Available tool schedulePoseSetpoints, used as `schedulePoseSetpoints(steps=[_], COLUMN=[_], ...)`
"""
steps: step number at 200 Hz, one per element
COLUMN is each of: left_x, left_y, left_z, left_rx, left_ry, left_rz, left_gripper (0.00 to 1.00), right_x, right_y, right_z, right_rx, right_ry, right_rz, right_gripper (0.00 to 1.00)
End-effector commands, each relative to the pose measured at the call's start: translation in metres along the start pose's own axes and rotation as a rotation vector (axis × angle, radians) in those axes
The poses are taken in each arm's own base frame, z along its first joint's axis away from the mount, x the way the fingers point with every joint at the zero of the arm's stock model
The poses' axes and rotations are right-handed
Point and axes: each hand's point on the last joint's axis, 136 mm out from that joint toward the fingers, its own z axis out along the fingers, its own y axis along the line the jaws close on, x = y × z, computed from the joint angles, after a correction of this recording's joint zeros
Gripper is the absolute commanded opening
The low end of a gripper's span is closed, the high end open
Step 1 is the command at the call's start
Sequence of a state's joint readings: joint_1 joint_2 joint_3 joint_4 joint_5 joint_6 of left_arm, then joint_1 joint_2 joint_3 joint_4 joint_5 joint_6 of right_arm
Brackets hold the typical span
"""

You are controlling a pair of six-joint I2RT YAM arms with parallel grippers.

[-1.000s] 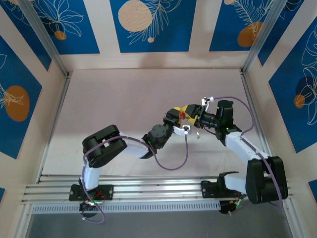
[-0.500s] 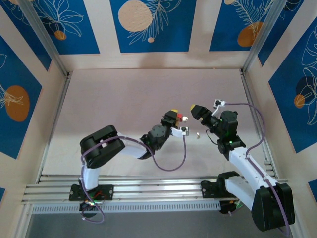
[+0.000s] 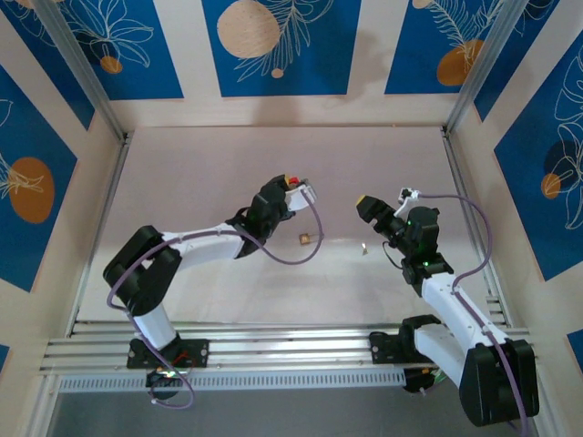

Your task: Unlock with the key

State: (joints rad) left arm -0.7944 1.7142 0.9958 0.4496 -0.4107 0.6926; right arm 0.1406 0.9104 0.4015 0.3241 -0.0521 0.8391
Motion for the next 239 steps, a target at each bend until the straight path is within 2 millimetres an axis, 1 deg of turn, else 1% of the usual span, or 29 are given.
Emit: schedulePoseSetpoints(steps=[1,27,47,64,103,146,166,195,239], left_x=[0.013,0.028,0.042,0.052,0.063,0.076,0.085,0.100,0.121], left_y=[-0.014,-0.024,-0.032,-0.037,-0.044,-0.053,-0.052,-0.058,-0.056], left_z=[-0.007,-0.009,-0.006,-0.002,0.006,0.017,0.022,0.028,0.036], left_rx=[0.118,0.194,0.259,0.280,0.359,0.404,0.402,0.411,0.384], left_ry=[0.069,0.128,0.186,0.214,0.253,0.301,0.334,0.403,0.497], left_rz=[-0.185,-0.302,-0.387,-0.417,-0.518,-0.559,-0.577,-0.588,-0.618], left_gripper=[0.26,0.26,0.26,0.25,0.25,0.25,0.24,0.24,0.22], right_x=[0.001,0.001,0.000,0.000,0.004,0.005,0.005,0.006,0.008], right_y=[-0.001,-0.001,0.001,0.002,0.001,0.002,0.003,0.003,0.002], right_z=[-0.003,-0.004,-0.003,-0.003,-0.003,-0.003,-0.002,0.002,0.004], right_rx=[-0.004,-0.004,-0.010,-0.017,-0.016,-0.019,-0.020,-0.019,-0.022], right_ry=[-0.002,0.002,0.008,0.013,0.030,0.038,0.044,0.057,0.068], right_rz=[0.003,0.004,0.006,0.013,0.021,0.021,0.018,0.022,0.026], right_gripper=[0.74,0.74,0.74,0.74,0.73,0.73,0.73,0.73,0.73])
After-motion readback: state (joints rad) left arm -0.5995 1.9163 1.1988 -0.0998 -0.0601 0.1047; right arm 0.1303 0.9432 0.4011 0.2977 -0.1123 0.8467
